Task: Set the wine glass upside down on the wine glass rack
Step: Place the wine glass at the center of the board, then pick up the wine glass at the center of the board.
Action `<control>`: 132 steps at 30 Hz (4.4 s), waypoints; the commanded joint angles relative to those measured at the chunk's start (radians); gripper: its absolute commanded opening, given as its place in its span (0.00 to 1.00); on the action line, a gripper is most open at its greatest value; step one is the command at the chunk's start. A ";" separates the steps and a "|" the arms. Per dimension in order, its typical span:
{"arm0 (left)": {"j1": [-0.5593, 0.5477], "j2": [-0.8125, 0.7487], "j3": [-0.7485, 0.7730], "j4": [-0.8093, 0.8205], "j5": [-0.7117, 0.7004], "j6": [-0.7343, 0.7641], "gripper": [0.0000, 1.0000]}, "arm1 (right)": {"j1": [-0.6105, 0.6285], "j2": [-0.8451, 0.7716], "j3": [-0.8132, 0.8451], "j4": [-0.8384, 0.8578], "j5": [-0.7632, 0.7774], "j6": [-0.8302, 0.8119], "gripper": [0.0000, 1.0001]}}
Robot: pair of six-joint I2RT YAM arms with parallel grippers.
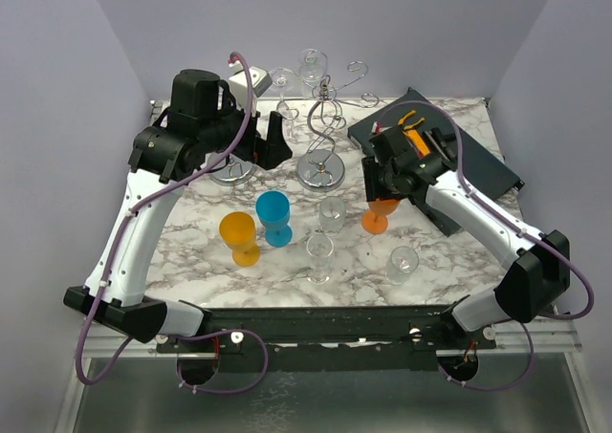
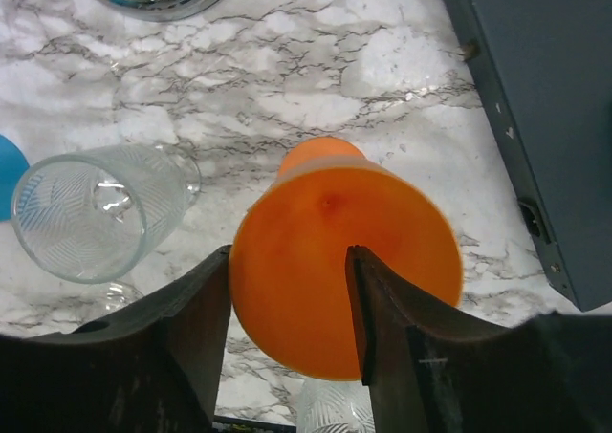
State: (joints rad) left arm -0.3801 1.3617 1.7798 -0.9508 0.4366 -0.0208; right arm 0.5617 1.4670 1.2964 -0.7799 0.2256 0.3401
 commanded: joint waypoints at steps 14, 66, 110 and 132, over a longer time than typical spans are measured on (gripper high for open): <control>-0.003 0.010 0.098 -0.051 -0.085 0.046 0.99 | 0.172 0.057 0.201 -0.022 -0.009 0.048 0.58; -0.003 -0.024 0.075 -0.049 -0.111 0.070 0.99 | 0.371 -0.152 -0.048 0.136 0.124 0.299 0.63; -0.003 -0.050 0.052 -0.069 -0.076 0.086 0.99 | 0.392 0.114 -0.288 0.340 0.450 0.655 0.22; -0.003 -0.032 0.018 -0.069 0.134 0.056 0.90 | 0.405 -0.431 -0.203 0.720 0.299 0.216 0.00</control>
State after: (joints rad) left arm -0.3801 1.3357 1.8034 -1.0050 0.4683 0.0601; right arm 0.9592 1.0325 1.0409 -0.2569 0.6102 0.6556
